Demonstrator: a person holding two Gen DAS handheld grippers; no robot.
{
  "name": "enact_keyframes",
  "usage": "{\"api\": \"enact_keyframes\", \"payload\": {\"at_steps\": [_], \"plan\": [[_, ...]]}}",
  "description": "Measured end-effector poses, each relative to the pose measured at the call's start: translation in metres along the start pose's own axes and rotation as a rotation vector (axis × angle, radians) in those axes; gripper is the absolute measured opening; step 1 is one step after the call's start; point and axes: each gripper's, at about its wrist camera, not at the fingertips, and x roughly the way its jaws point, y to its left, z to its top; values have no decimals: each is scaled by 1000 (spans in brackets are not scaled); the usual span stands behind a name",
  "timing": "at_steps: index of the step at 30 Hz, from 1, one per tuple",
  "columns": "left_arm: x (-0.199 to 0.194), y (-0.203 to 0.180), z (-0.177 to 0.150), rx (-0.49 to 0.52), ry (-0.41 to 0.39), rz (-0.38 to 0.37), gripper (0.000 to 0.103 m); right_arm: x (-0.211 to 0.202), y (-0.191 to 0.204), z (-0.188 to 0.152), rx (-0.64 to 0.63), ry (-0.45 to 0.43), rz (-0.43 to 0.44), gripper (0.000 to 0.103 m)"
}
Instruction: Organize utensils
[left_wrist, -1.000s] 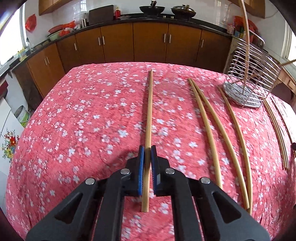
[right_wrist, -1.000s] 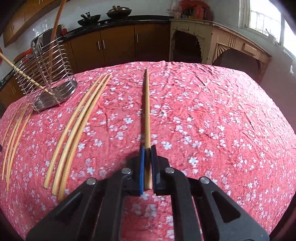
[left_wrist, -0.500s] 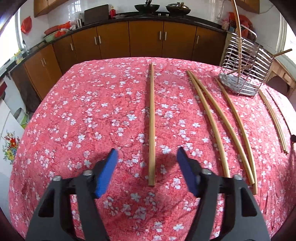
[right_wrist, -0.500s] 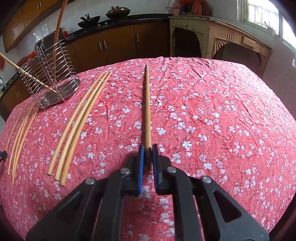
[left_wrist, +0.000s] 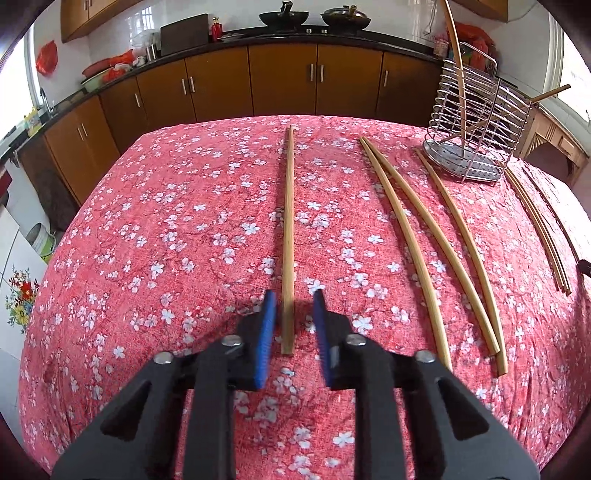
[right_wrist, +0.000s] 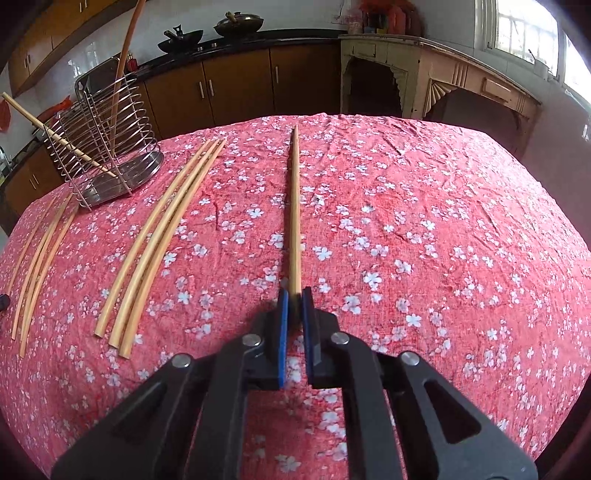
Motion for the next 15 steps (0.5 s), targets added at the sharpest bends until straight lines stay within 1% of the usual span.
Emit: {"api": "enact_keyframes", "payload": {"at_steps": [1, 5, 8, 11, 15], "plan": [[0, 2, 0, -5, 0, 1, 7, -1, -1, -1, 8, -1, 5, 8], [-2, 5, -3, -17, 1, -8, 7, -7, -3, -5, 21, -7, 17, 8], [-7, 8, -5, -30, -1, -18, 7, -17, -3, -6, 8, -33, 13, 8], [-20, 11, -4, -40, -33, -30, 7, -37, -1, -5, -14, -85, 3, 8], [-51, 12, 2, -39, -114, -44, 7, -67, 1, 3, -37, -169, -1, 8]]}}
